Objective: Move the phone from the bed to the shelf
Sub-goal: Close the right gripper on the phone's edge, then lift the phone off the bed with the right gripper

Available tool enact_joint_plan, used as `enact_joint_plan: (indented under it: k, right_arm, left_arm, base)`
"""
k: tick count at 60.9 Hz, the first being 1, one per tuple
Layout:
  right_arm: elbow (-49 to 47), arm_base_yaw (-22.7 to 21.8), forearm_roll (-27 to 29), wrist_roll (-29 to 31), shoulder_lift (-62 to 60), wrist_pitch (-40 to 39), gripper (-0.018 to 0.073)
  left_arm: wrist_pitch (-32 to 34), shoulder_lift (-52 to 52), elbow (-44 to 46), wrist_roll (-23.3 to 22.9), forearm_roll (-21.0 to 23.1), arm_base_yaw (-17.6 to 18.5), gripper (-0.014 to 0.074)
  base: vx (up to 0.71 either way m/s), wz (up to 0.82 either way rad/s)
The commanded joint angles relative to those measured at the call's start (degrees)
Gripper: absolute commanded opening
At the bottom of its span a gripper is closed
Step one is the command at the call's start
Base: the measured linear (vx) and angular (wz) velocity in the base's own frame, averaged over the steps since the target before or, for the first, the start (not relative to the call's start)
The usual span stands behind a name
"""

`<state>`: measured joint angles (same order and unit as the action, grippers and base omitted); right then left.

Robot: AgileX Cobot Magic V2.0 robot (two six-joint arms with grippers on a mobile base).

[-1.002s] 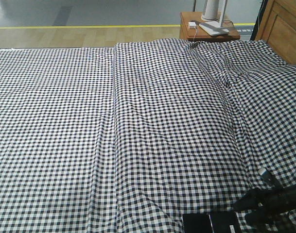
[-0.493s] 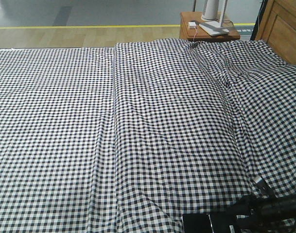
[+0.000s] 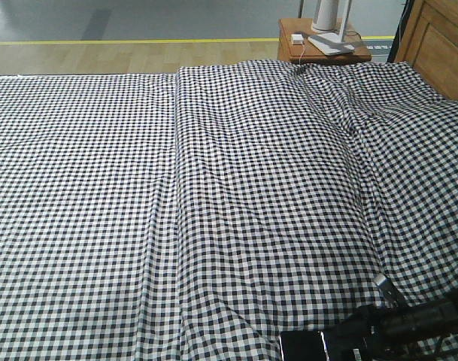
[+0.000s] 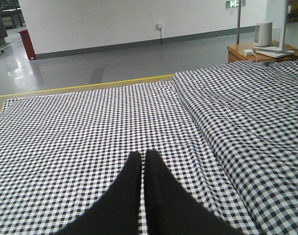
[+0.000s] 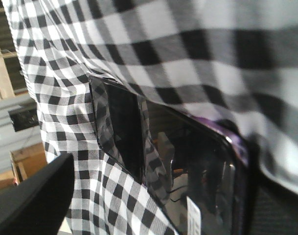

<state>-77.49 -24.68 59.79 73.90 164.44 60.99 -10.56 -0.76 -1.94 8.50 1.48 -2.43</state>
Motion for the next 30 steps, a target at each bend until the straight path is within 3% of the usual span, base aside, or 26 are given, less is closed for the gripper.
enact_joint_plan:
  k: [1, 8, 16, 30]
  right_arm:
    - [-0.1, 1.6, 1.7, 1.2, -2.5, 4.4, 0.0571]
    - [-0.1, 1.8, 1.7, 1.1, -2.5, 4.6, 0.0548]
    - [-0.1, 1.8, 1.5, 1.1, -2.5, 5.9, 0.0450]
    - [-0.1, 1.8, 1.2, 1.2, -2.5, 9.2, 0.0128]
  left_arm:
    - [4.1, -0.8, 1.2, -0.3, 0.5, 0.2, 0.0001]
    - [4.1, -0.8, 1.2, -0.3, 0.5, 0.2, 0.0001]
    - [4.1, -0.8, 1.2, -0.3, 0.5, 0.2, 0.0001]
    - [4.1, -0.8, 1.2, -0.3, 0.5, 0.2, 0.0001]
  base:
    - [0.00, 0.00]
    - [0.00, 0.00]
    - [0.00, 0.00]
    - [0.00, 0.00]
